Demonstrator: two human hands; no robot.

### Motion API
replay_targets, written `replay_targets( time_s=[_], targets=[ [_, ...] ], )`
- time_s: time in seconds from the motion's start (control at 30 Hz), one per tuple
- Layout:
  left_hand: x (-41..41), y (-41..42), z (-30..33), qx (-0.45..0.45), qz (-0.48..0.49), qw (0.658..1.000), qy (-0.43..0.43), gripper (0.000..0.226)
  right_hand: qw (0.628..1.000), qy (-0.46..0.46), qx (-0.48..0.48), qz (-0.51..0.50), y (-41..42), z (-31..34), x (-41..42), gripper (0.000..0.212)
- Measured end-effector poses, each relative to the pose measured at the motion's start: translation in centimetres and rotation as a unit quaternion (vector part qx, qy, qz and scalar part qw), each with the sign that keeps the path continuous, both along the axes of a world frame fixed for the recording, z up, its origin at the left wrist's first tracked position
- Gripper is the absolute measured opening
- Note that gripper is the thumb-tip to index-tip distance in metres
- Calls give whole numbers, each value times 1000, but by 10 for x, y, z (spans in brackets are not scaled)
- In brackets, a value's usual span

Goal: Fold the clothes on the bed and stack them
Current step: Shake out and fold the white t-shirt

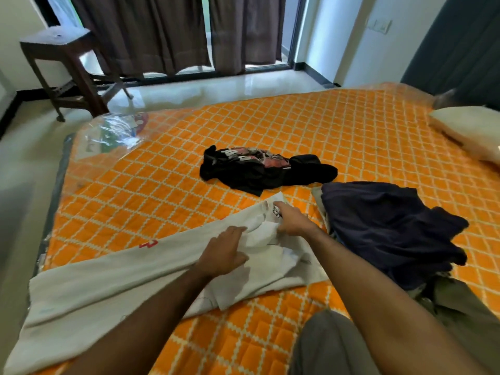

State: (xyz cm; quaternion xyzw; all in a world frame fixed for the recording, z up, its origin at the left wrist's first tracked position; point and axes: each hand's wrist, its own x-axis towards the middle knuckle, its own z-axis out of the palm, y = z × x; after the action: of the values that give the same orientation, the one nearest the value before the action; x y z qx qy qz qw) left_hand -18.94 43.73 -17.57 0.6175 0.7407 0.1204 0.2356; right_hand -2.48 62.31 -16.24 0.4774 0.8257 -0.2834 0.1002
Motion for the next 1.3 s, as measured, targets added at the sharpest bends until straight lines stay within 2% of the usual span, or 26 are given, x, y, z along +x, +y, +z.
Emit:
replay_targets(
  time_s=[0.1,0.23,0.3,0.37,0.47,0.6,0.67,0.8,0.87,0.93,1.03,1.2,1.3],
  targets=[
    [17,26,7,-28,74,982,-169,90,999,12,21,25,13,-2,4,63],
    [36,45,10,-42,131,954,-268,83,994,54,70,63,18,9,15,15],
    [44,47,7,-39,164,940,-297,73,988,81,78,102,13,18,18,14],
    [49,46,6,-20,223,910,-350,66,985,98,78,120,7,22,18,19],
    [50,39,12,35,295,855,-425,57,986,124,82,75,6,17,21,28],
    [36,22,11,59,327,861,-386,18,995,89,11,43,8,1,20,77],
    [27,13,6,46,354,853,-380,17,996,38,24,71,8,-6,14,84],
    [20,-5,0,36,363,840,-402,22,994,-17,93,49,2,-5,-5,47],
    [21,-12,-2,24,346,848,-401,20,994,3,110,23,3,-4,-15,27],
    [21,-17,-5,13,349,860,-373,19,995,39,87,-7,5,-1,-21,12],
    [16,-23,-9,29,347,884,-312,21,995,46,86,-9,7,-2,-28,16],
    [10,-28,-14,89,265,945,-169,27,984,5,179,-4,10,-19,-25,14],
    [6,-27,-11,158,269,943,-120,21,982,13,189,-7,15,-24,-22,7]
  ],
)
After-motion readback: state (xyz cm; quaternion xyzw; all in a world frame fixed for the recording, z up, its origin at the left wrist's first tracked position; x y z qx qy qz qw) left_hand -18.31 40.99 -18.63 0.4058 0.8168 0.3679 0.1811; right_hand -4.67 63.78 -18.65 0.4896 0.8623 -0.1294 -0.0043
